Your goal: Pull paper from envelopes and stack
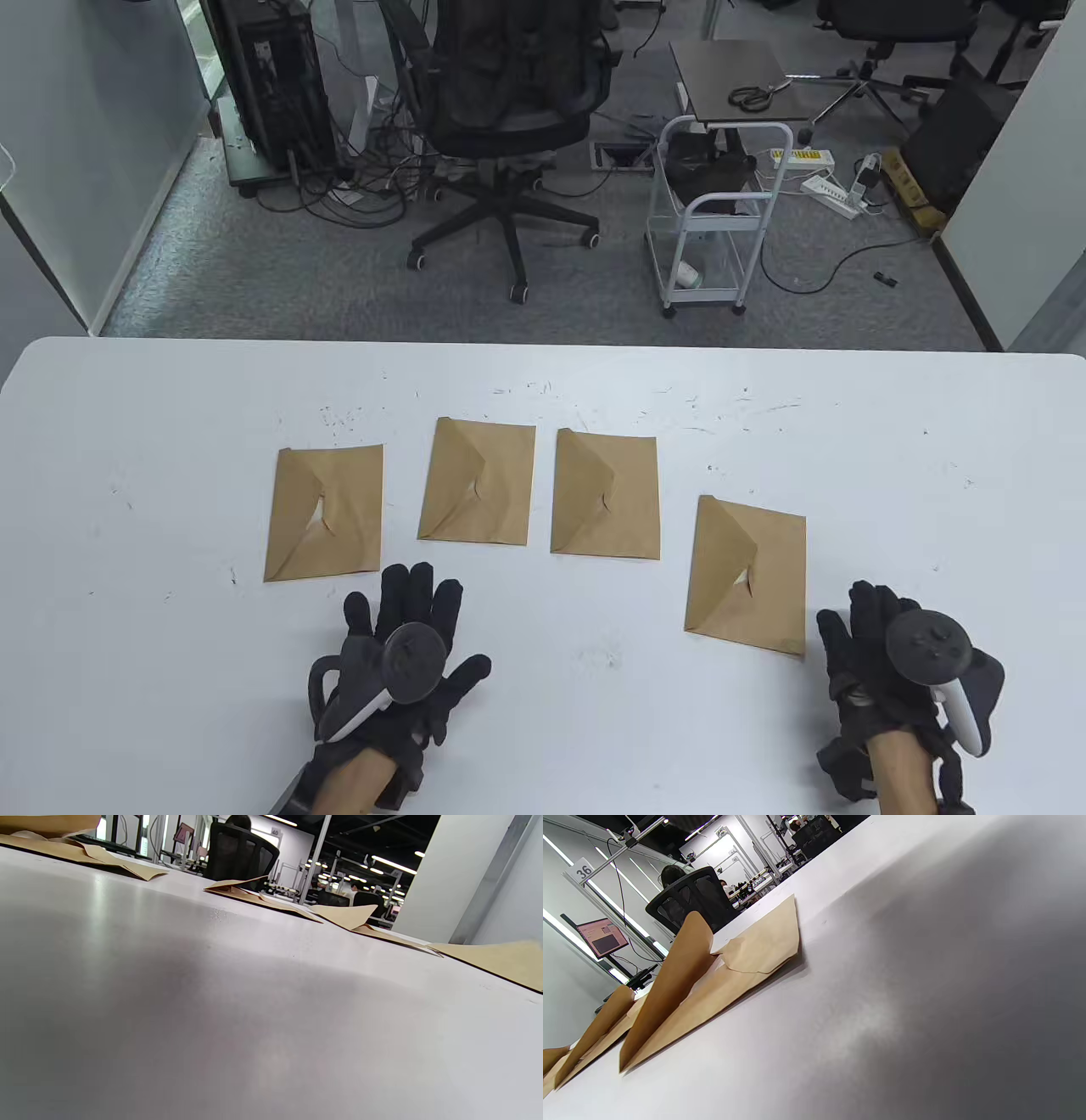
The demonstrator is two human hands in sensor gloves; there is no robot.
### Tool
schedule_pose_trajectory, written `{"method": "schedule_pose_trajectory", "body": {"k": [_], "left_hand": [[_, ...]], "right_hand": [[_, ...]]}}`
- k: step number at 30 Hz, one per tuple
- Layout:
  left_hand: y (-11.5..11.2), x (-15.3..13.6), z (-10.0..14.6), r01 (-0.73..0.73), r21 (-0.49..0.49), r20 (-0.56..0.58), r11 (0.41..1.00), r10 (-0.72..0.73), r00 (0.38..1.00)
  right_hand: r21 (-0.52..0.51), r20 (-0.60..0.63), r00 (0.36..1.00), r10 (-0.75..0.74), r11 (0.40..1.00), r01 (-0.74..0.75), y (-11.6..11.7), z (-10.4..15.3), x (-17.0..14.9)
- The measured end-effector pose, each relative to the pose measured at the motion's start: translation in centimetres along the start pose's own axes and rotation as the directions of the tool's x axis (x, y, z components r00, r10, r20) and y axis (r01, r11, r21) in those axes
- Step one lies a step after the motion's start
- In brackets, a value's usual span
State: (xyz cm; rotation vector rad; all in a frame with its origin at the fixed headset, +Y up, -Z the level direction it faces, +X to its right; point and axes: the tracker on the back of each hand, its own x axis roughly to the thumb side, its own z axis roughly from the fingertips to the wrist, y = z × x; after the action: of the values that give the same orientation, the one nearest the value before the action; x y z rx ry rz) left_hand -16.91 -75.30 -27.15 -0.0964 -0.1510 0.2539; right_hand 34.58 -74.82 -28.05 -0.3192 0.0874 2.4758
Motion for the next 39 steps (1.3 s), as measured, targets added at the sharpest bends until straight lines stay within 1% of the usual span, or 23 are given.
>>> {"method": "schedule_pose_trajectory", "body": {"k": [9,16,18,19,20,22,24,25,27,28,30,31,32,35,39], "left_hand": [[0.0,0.1,0.0,-0.005,0.001,0.002,1.0,0.005,1.0],[0.3,0.0,0.1,-0.018,0.02,-0.01,1.0,0.018,1.0],[0.3,0.0,0.0,-0.021,0.019,-0.011,1.0,0.021,1.0],[0.3,0.0,0.0,-0.023,0.019,-0.011,1.0,0.023,1.0],[0.3,0.1,0.0,-0.023,0.023,-0.009,0.999,0.023,1.0],[0.3,0.2,0.1,-0.016,0.016,0.002,1.0,0.016,1.0],[0.3,0.4,0.1,-0.016,0.021,0.009,1.0,0.016,1.0],[0.3,0.5,0.1,-0.018,0.019,0.012,1.0,0.018,1.0],[0.3,0.6,0.1,-0.023,0.019,0.019,1.0,0.022,1.0],[0.4,0.6,0.2,-0.024,0.019,0.021,1.0,0.023,1.0],[0.3,0.6,0.2,-0.023,0.019,0.025,1.0,0.023,0.999],[0.3,0.6,0.2,-0.023,0.018,0.026,1.0,0.023,0.999],[0.3,0.6,0.2,-0.024,0.019,0.027,1.0,0.023,0.999],[0.0,0.5,0.1,-0.027,-0.003,0.023,1.0,0.027,0.999],[-0.3,0.3,-0.1,-0.029,-0.027,0.012,0.999,0.029,0.999]], "right_hand": [[0.004,-0.015,1.0,0.001,1.0,-0.001,0.0,0.1,0.0],[0.015,-0.069,0.997,0.031,0.999,-0.03,-0.1,0.2,-0.2],[-0.007,-0.085,0.996,0.036,0.999,-0.037,0.0,0.3,-0.2],[-0.021,-0.099,0.994,0.053,0.998,-0.055,0.1,0.4,-0.1],[-0.034,-0.133,0.985,0.106,0.993,-0.111,0.3,0.4,0.1],[-0.036,-0.163,0.966,0.2,0.977,-0.208,0.7,0.4,0.8],[-0.045,-0.141,0.958,0.249,0.965,-0.258,1.4,0.6,2.1],[-0.027,-0.133,0.958,0.253,0.966,-0.258,1.7,0.6,2.5],[0.118,-0.175,0.949,0.261,0.963,-0.243,2.9,0.6,4.0],[0.152,-0.196,0.94,0.278,0.956,-0.251,3.4,0.5,4.7],[0.162,-0.232,0.922,0.31,0.947,-0.278,4.3,0.1,5.8],[0.164,-0.271,0.906,0.325,0.943,-0.289,4.9,-0.3,6.3],[0.18,-0.295,0.9,0.32,0.944,-0.277,5.4,-0.7,6.8],[0.18,-0.376,0.888,0.266,0.961,-0.211,6.8,-1.7,7.8],[0.222,-0.472,0.816,0.333,0.941,-0.255,7.7,-2.7,7.6]]}}
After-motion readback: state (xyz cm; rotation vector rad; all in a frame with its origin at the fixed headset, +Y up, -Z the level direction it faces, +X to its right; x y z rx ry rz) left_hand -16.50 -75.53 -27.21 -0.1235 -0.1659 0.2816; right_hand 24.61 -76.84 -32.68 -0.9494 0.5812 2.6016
